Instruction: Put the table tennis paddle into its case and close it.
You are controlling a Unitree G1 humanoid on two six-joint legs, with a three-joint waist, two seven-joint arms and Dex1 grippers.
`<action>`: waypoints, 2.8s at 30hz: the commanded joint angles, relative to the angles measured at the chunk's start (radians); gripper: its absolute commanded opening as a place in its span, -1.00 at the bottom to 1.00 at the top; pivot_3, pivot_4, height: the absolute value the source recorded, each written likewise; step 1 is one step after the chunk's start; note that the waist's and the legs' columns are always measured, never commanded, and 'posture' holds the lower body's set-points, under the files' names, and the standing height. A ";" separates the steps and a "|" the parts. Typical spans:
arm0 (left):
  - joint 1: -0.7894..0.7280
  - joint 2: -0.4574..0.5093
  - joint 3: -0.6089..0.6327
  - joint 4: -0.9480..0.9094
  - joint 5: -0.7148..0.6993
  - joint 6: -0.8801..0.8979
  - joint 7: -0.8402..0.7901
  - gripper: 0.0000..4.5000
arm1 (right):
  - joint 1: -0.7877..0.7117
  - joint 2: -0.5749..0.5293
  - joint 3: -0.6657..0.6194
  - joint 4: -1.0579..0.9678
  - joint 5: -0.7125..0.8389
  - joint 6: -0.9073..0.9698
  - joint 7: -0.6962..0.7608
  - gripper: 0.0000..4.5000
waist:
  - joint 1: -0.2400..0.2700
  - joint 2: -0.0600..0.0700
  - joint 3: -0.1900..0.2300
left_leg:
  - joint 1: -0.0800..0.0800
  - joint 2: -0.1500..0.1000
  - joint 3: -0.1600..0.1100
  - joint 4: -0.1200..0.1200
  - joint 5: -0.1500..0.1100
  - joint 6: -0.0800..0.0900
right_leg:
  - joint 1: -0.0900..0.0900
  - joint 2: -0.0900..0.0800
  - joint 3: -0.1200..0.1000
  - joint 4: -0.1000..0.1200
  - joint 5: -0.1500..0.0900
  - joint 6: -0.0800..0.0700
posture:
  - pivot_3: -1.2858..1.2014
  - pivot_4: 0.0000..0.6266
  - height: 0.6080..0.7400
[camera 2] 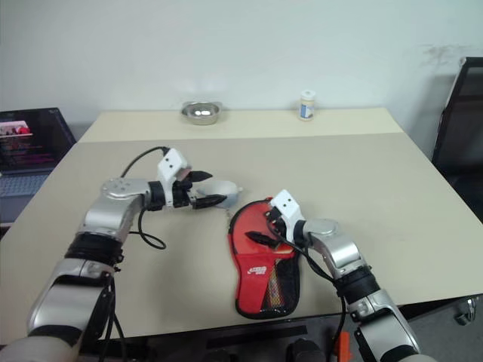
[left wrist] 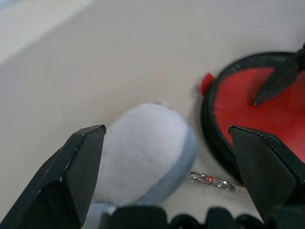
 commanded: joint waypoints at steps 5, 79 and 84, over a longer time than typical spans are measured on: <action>-0.158 -0.045 -0.006 0.335 0.104 -0.171 0.015 1.00 | 0.048 0.002 0.001 -0.097 -0.005 0.063 -0.024 1.00 | 0.000 -0.001 0.000 | 0.000 0.000 0.001 0.000 0.000 0.000 | 0.000 0.001 0.000 0.000 0.000 0.001 | 0.03 -0.52 1.00; -0.477 -0.759 -0.127 0.604 0.532 -0.384 0.562 0.47 | 0.107 -0.038 0.178 -0.051 -0.166 0.241 -0.011 1.00 | 0.001 0.003 -0.034 | 0.008 -0.002 0.002 -0.002 0.000 0.000 | 0.007 0.000 0.001 -0.002 -0.002 0.004 | 0.03 -0.52 1.00; -0.476 -0.720 -0.124 0.604 0.536 -0.404 0.566 0.63 | 0.094 -0.036 0.170 -0.032 -0.169 0.231 -0.008 1.00 | -0.002 0.003 -0.034 | 0.009 -0.002 0.002 -0.002 0.000 0.000 | 0.007 0.000 0.002 -0.001 -0.002 0.004 | 0.03 -0.52 1.00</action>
